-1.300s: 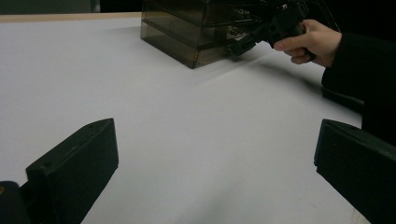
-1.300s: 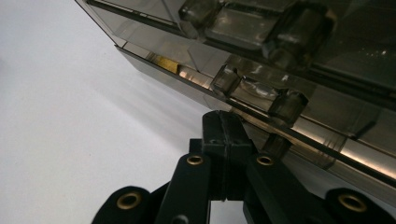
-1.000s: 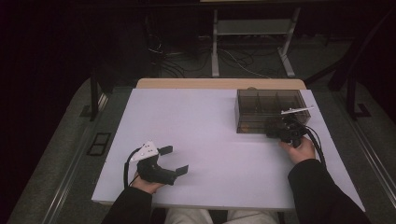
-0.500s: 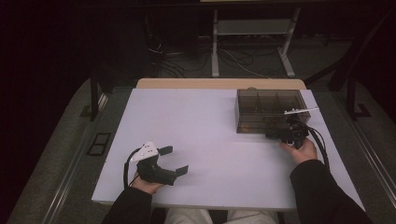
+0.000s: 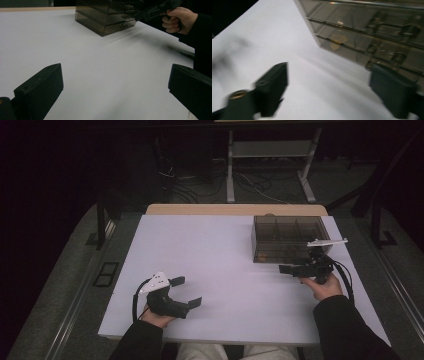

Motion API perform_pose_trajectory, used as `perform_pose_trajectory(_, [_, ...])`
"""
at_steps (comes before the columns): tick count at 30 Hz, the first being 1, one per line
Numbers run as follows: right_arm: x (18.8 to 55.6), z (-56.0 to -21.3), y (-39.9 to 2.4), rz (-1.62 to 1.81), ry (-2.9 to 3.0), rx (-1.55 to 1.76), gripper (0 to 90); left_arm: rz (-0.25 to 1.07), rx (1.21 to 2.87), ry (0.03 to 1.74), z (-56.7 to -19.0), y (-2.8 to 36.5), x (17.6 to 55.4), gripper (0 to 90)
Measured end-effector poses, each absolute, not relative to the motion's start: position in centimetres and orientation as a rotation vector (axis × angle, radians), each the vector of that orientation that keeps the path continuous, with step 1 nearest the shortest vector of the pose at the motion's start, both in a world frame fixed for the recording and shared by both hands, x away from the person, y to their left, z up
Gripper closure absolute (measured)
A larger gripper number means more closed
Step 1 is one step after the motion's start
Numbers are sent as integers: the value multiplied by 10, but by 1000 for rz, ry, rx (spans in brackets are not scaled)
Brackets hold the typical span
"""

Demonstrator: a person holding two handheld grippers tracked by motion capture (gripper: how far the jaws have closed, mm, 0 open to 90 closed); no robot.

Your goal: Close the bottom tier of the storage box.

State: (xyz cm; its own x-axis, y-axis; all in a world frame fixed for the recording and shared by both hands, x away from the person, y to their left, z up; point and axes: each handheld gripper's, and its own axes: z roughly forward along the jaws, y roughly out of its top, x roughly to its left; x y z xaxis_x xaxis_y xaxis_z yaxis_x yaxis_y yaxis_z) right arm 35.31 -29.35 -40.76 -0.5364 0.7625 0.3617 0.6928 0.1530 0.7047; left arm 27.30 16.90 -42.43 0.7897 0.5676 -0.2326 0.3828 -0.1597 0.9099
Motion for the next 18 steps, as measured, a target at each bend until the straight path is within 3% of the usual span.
perform_pose_trajectory(4, [343, -403, -289, 1363, 2305, 1456, 1, 192, 1778, 737, -424, 169, 273, 0])
perform_pose_trajectory(18, [312, -397, -287, 1444, 2353, 1365, 2, 187, 1786, 743, -425, 168, 273, 0])
